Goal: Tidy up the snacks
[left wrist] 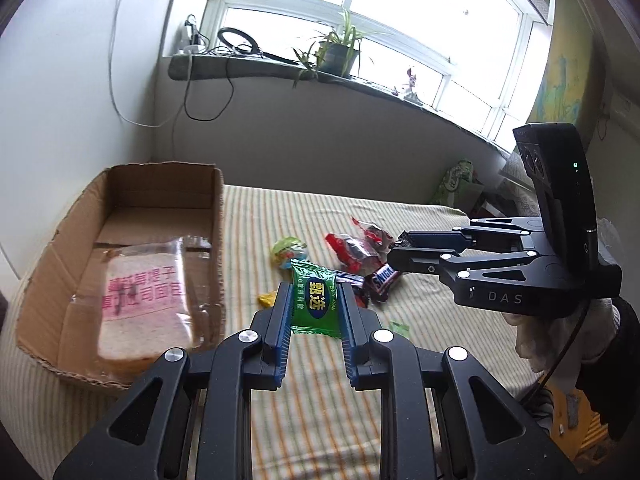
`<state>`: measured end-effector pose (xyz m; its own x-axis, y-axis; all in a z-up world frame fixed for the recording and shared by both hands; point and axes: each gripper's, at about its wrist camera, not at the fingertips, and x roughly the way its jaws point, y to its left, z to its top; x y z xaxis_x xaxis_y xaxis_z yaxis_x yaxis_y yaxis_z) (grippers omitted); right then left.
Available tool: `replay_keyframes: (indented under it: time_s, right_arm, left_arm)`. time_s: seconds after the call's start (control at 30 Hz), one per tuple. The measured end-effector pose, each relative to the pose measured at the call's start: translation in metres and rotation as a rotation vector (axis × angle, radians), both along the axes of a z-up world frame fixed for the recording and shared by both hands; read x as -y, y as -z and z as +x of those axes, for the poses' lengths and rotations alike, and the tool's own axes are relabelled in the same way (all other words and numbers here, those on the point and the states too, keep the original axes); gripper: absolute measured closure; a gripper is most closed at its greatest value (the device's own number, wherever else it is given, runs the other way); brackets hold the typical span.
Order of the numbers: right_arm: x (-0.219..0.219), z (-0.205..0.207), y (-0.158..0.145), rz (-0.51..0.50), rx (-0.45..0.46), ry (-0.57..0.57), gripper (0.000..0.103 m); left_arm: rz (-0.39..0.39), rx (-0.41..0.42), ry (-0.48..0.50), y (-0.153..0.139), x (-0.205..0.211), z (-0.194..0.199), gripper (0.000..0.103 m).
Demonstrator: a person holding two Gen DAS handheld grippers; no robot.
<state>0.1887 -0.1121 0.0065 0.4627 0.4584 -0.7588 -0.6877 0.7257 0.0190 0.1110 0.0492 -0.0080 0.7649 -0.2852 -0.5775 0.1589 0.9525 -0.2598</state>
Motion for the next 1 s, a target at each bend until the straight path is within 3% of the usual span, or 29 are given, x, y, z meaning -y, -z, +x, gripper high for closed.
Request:
replay_keyframes:
  time_s: [0.5, 1.0]
  right_arm:
    - [-0.086, 0.009, -0.009, 0.003, 0.005, -0.097, 0.070]
    - [-0.133, 0.014, 0.003, -0.010, -0.022, -0.143, 0.070]
  left_arm:
    - [-0.024, -0.001, -0.171, 0.007, -0.080, -0.018, 0.083]
    - [-0.026, -0.007, -0.256, 0.012, -0.121, -0.026, 0.083]
